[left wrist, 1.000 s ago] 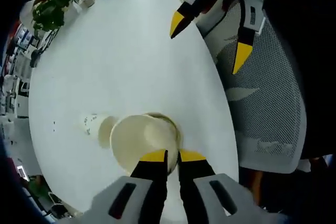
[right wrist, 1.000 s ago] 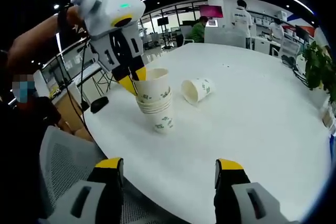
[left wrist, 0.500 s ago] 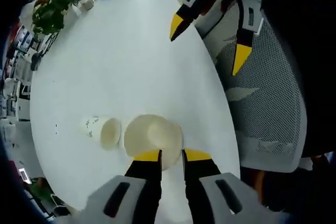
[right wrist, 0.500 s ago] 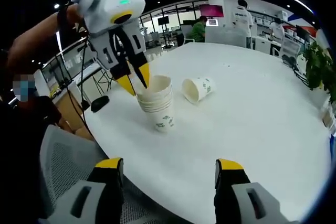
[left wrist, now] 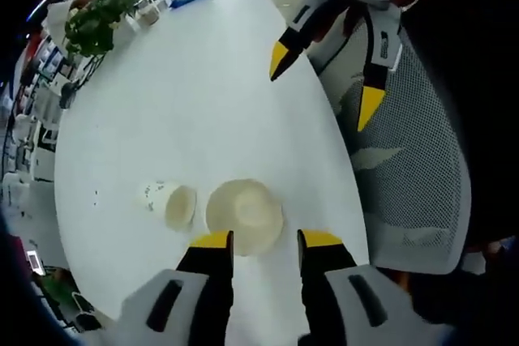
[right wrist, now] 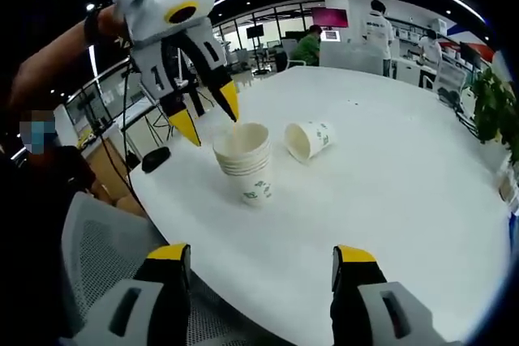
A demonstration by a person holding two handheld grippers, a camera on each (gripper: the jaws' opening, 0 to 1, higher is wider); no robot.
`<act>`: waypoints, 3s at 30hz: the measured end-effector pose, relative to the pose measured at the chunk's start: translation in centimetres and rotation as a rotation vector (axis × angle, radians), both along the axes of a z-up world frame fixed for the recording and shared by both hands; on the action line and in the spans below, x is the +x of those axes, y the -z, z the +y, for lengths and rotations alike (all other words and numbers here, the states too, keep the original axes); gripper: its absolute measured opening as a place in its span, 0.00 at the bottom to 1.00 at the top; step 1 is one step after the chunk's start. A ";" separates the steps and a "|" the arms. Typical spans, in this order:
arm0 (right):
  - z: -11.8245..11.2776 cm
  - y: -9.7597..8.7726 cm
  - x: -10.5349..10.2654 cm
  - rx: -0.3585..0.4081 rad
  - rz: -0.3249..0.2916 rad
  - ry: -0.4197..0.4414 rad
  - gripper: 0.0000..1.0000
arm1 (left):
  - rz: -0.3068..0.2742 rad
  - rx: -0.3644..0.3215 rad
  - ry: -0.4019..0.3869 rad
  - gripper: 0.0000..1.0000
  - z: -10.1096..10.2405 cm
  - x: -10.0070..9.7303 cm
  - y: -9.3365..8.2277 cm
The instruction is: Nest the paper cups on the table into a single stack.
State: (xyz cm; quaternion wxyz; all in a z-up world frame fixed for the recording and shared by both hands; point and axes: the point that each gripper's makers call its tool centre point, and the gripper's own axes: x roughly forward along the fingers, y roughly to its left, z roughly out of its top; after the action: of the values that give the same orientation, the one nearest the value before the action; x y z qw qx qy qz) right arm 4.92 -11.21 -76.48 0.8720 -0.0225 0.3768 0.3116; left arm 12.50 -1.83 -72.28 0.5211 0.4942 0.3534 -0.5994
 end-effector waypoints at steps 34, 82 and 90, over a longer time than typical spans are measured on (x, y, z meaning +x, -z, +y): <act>0.1 -0.1 -0.2 -0.022 0.000 -0.015 0.73 | -0.196 -0.533 -0.566 0.53 3.9 9.7 -4.8; -2.2 0.5 -1.3 -0.040 0.067 0.083 0.72 | -0.073 -0.661 -0.851 0.52 -1.5 18.0 9.9; -2.9 0.1 -0.1 -0.031 0.045 0.113 0.72 | -0.079 -0.666 -0.848 0.39 -2.5 19.2 10.5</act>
State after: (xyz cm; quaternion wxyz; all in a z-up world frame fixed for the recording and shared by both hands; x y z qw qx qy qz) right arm 4.84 -14.11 -76.55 0.8792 -0.0078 0.4016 0.2563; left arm 31.69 -4.37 -82.74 0.8588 0.1383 0.2930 -0.3969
